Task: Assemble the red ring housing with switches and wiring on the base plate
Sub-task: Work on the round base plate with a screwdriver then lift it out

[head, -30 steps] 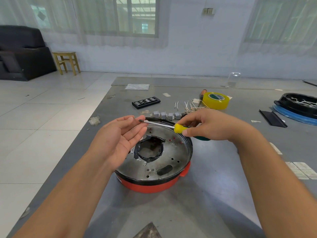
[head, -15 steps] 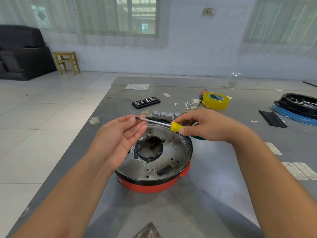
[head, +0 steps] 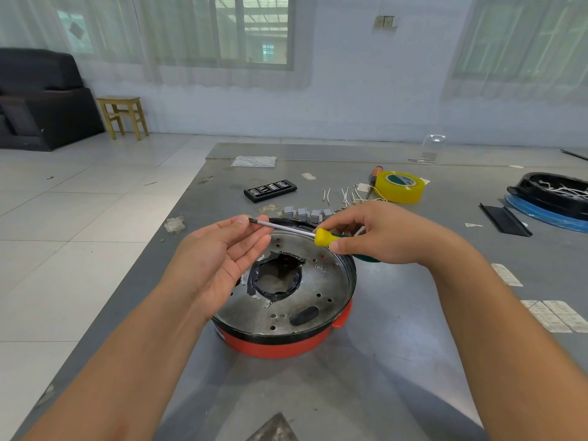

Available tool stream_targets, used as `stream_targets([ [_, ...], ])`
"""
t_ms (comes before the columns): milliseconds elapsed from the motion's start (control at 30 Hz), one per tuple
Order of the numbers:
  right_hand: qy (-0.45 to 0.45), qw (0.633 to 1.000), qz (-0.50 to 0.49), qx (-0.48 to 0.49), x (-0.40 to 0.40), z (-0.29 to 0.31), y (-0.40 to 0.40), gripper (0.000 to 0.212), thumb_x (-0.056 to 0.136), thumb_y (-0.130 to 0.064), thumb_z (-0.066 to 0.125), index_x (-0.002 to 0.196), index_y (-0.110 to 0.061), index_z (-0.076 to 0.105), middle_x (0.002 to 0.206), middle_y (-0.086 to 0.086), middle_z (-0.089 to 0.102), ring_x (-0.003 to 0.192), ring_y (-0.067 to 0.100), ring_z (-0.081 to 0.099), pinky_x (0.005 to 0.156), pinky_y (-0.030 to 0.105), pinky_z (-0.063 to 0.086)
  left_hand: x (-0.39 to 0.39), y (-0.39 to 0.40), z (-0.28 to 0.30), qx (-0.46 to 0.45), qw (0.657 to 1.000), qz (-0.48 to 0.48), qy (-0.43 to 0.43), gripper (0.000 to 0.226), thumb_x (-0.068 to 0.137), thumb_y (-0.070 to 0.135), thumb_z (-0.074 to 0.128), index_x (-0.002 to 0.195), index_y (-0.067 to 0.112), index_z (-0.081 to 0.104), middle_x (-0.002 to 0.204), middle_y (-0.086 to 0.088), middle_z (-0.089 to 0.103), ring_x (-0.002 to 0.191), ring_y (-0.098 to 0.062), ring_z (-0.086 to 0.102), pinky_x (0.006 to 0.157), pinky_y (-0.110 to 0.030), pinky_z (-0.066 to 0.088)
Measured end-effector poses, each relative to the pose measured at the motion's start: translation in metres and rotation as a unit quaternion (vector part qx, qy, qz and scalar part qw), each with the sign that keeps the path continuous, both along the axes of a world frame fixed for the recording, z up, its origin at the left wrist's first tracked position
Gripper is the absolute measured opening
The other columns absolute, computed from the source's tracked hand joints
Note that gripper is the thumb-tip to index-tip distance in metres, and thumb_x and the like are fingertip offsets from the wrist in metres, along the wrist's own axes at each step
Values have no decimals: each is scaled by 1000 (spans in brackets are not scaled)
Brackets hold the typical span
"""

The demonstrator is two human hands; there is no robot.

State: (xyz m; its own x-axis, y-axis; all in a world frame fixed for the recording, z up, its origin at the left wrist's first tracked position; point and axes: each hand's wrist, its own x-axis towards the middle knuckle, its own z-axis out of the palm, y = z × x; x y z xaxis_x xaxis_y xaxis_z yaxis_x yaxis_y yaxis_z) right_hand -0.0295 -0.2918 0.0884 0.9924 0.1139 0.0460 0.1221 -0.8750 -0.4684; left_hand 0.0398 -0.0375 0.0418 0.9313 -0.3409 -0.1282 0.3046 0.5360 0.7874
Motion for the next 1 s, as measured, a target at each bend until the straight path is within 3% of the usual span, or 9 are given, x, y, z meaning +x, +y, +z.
stream_targets([
  [233, -14, 1000, -1, -13, -2, 2, 4, 34, 92, -41, 73, 125, -47, 68, 110, -15, 73, 99, 11, 65, 91, 34, 55, 0, 0, 0, 12, 1000, 12, 5, 10, 101, 2, 61, 108, -4, 65, 106, -24, 78, 97, -31, 79, 70, -30, 64],
  [433, -43, 999, -2, -22, -5, 5, 6, 33, 93, -38, 73, 125, -44, 69, 109, -19, 71, 98, 7, 63, 81, 22, 51, -1, 3, 2, 55, 998, 9, -11, 15, 103, 1, 59, 116, -6, 62, 106, -25, 78, 99, -34, 79, 73, -32, 65],
  [600, -69, 998, -5, -9, -7, 7, 7, 30, 94, -40, 72, 124, -44, 71, 110, -17, 73, 100, 10, 65, 84, 28, 53, -4, 5, 4, 73, 997, -2, -32, 16, 104, 4, 58, 113, -7, 65, 105, -24, 78, 99, -32, 79, 76, -32, 65],
  [733, -55, 998, 2, -3, -6, 7, 7, 27, 95, -46, 68, 122, -47, 71, 110, -19, 74, 101, 14, 68, 89, 40, 57, -5, 5, 3, 76, 996, -12, -33, 15, 104, 5, 58, 112, -7, 64, 105, -26, 78, 99, -33, 79, 75, -32, 65],
  [800, -42, 999, 7, 4, -5, 6, 6, 24, 95, -49, 67, 119, -49, 71, 109, -21, 75, 98, 9, 69, 87, 33, 58, -4, 6, 4, 80, 996, -16, -36, 15, 104, 4, 59, 113, -7, 64, 105, -27, 77, 99, -34, 79, 75, -32, 65],
  [867, -31, 999, 18, 19, -6, 7, 5, 22, 94, -50, 68, 115, -54, 70, 107, -29, 73, 95, -3, 67, 78, 13, 54, -3, 8, 5, 95, 994, -24, -45, 17, 103, 4, 60, 115, -8, 64, 105, -26, 78, 99, -33, 79, 74, -31, 65],
  [900, -25, 999, 22, 35, -6, 8, 4, 23, 93, -48, 70, 115, -55, 69, 104, -29, 73, 94, -6, 66, 75, 9, 51, -2, 9, 6, 104, 993, -29, -50, 17, 102, 4, 61, 114, -8, 64, 104, -26, 78, 98, -33, 79, 72, -31, 65],
  [1000, -12, 995, 21, 93, -7, 11, -4, 32, 90, -37, 77, 118, -51, 71, 97, -16, 75, 88, 6, 68, 79, 21, 53, -1, 15, 10, 129, 988, -56, -71, 15, 94, 5, 69, 105, -4, 67, 103, -27, 78, 96, -33, 79, 69, -29, 64],
])
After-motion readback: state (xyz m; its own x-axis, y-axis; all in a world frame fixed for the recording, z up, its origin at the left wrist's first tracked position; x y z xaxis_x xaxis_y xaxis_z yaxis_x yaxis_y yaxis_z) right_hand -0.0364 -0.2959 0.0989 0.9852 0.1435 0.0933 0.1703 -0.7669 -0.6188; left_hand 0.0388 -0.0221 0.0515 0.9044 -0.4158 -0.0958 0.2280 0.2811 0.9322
